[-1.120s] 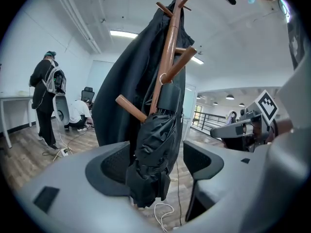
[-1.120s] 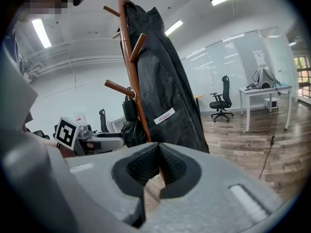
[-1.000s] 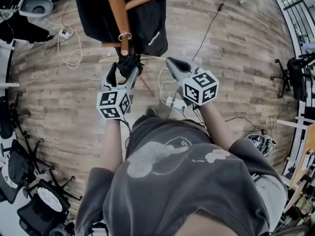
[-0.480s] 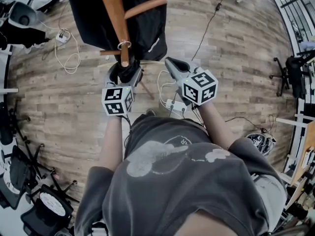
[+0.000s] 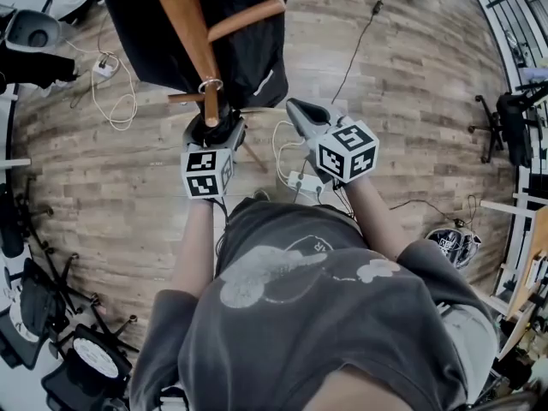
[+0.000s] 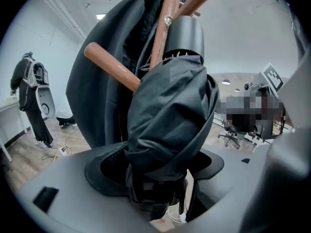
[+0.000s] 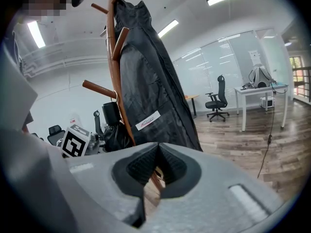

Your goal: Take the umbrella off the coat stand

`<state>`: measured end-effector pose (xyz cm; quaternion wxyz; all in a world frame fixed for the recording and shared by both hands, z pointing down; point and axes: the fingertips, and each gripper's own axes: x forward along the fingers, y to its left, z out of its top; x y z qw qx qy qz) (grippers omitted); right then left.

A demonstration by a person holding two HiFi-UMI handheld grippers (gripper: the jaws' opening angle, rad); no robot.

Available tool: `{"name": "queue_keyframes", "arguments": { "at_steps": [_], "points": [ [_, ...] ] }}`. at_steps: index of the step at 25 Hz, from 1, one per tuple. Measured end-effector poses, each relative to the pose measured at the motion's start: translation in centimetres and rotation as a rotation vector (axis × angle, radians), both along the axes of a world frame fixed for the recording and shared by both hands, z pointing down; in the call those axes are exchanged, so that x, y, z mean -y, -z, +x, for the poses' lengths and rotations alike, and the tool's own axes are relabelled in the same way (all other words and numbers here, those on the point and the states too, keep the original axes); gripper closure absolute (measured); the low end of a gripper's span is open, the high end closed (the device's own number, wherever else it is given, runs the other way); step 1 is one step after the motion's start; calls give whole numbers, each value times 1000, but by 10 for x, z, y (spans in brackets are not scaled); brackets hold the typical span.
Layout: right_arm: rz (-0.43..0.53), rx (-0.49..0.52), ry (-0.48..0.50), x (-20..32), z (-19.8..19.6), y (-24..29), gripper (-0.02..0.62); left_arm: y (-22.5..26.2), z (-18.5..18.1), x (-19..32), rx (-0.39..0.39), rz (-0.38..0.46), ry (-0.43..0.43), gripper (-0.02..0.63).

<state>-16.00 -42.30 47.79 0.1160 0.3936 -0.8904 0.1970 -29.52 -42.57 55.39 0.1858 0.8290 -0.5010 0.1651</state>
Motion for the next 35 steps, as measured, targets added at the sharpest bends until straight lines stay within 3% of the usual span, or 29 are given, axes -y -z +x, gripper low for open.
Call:
{"name": "queue_keyframes", "arguments": {
  "at_steps": [6, 12, 24, 35],
  "points": [
    [0, 2, 2, 0, 5, 1, 597, -2, 3, -2, -27, -30, -16, 278],
    [6, 9, 6, -3, 8, 2, 597, -3, 5, -3, 23, -48, -27, 319],
    [36, 29, 25, -12, 16, 15, 597, 1, 9, -20, 19, -98, -9, 330],
    [40, 50, 71, -25, 20, 19, 597, 19, 22, -39, -1, -70, 9, 331]
  ]
}}
